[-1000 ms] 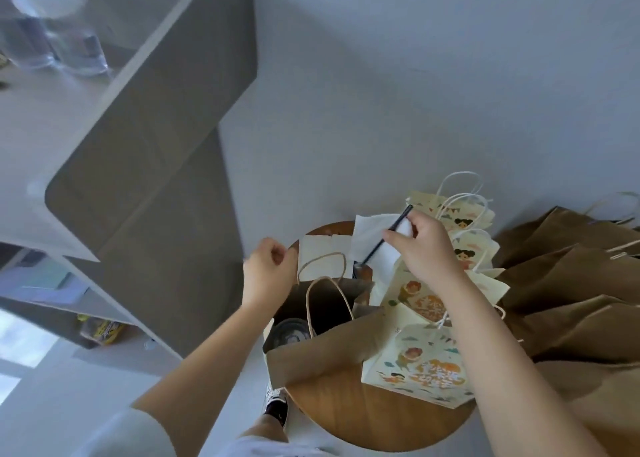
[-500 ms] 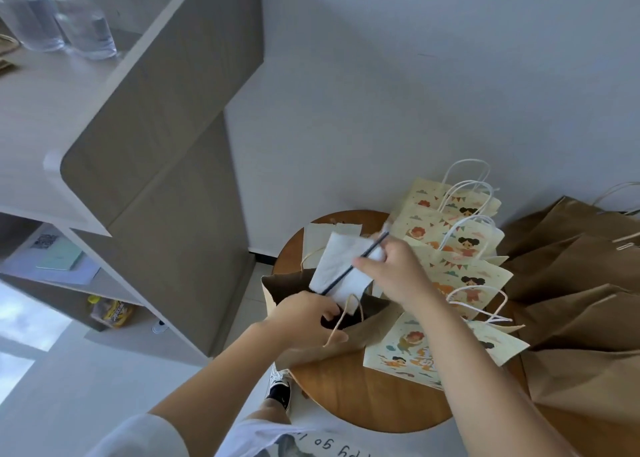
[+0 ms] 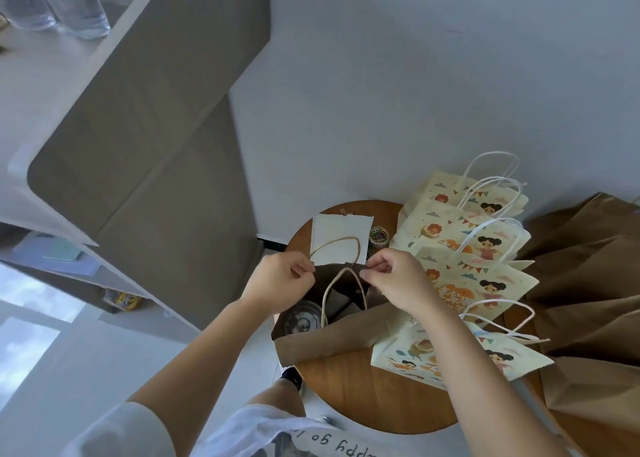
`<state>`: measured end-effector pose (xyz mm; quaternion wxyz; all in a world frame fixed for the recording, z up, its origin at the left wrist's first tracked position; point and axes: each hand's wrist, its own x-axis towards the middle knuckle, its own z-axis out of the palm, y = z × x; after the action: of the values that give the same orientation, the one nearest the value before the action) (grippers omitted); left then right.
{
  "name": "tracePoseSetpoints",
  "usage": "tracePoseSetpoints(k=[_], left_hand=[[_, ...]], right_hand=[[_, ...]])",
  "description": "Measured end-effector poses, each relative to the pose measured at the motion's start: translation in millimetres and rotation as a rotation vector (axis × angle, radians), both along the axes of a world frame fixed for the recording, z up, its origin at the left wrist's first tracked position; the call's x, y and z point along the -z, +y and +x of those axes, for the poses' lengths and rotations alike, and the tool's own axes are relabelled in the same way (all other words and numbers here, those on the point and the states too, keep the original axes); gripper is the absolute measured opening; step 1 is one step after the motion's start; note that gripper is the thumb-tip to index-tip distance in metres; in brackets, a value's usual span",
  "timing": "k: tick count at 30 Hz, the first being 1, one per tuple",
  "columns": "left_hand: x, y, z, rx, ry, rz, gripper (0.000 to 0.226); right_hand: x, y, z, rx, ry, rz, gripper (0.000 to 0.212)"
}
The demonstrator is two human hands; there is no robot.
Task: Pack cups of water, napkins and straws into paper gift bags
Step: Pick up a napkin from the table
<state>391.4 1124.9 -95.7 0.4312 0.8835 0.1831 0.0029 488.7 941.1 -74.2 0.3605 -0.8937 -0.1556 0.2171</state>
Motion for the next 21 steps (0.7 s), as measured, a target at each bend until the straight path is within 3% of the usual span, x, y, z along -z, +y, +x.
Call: tracePoseSetpoints(k=[5, 9, 13, 16, 21], left_hand=[[-2.8, 23.6, 44.3, -0.140, -0.071, -0.092, 0.027], [12.7, 45.1, 99.4, -0.235, -0.053, -0.219, 0.031], [57.9, 50.7, 162.7, -0.056, 0.185, -0.109, 0.017], [109.1, 45.5, 200.2, 0.117, 0.403, -0.010, 0.019], [167.1, 31.1, 242.9, 0.175, 0.620, -0.002, 0.026]], right_hand=[[3.9, 8.1, 37.2, 0.267, -0.007, 0.192, 0.013], [23.0, 29.3, 87.9, 0.377, 0.009, 0.102, 0.018], [67.9, 57.4, 138.3, 0.300, 0.132, -0.148, 0.028], [111.4, 68.7, 169.6, 0.260, 0.240, -0.310, 0.028], [164.6, 75.9, 206.7, 0.369, 0.286, -0.373, 0.019]])
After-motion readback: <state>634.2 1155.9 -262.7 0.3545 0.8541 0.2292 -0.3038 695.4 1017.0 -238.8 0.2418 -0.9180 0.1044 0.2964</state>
